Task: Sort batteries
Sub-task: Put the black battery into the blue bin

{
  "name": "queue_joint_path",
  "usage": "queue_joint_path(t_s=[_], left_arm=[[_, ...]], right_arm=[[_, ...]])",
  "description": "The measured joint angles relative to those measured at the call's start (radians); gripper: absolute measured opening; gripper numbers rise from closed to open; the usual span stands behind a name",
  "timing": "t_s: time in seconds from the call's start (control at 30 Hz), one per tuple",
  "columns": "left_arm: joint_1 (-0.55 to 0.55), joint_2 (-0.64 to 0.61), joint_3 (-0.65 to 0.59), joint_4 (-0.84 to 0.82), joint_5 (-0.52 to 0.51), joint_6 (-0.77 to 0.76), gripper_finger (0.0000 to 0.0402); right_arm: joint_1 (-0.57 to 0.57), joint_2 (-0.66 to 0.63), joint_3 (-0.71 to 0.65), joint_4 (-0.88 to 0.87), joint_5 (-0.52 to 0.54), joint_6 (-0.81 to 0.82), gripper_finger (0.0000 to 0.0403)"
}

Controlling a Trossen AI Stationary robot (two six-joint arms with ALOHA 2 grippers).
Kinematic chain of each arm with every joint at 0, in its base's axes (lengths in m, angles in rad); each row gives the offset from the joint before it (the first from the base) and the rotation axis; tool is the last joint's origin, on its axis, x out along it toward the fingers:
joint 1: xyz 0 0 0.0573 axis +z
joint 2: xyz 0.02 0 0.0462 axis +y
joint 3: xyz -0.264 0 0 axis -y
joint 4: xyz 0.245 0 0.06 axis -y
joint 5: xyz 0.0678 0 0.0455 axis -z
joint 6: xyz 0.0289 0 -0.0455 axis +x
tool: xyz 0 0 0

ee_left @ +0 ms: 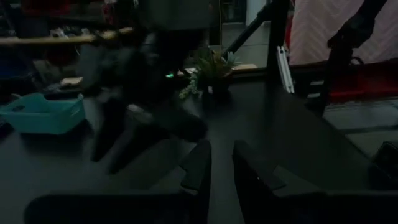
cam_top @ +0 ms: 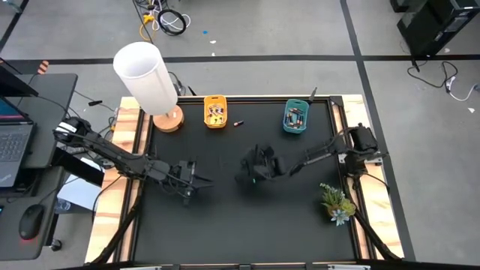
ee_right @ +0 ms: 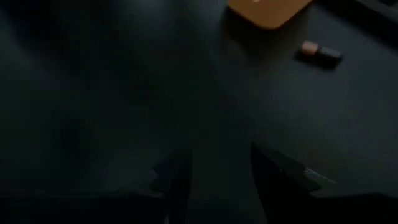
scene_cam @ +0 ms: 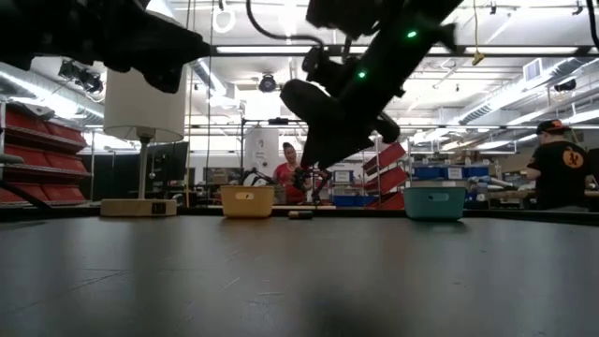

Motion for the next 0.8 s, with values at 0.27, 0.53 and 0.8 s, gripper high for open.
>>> queue_joint_path(t_s=[0.27,0.53,0.8], left_arm=[[0.007,-0.002,0.0,-0.067,-0.169,0.145,0.0069],[0.007,-0.01,0.0,-0.069,-0.268,0.148,0.0069],[0.062,-0.022,0.0,-0.07,-0.242,0.112,0.0069]], right_arm=[[-0.253,-0.001,0.001,0.11,-0.288,-0.374,0.017],[-0.473,-0.013,0.001,0.141,-0.454,-0.602,0.017],[-0.591,0.03,0.0,0.151,-0.593,-0.765,0.017]])
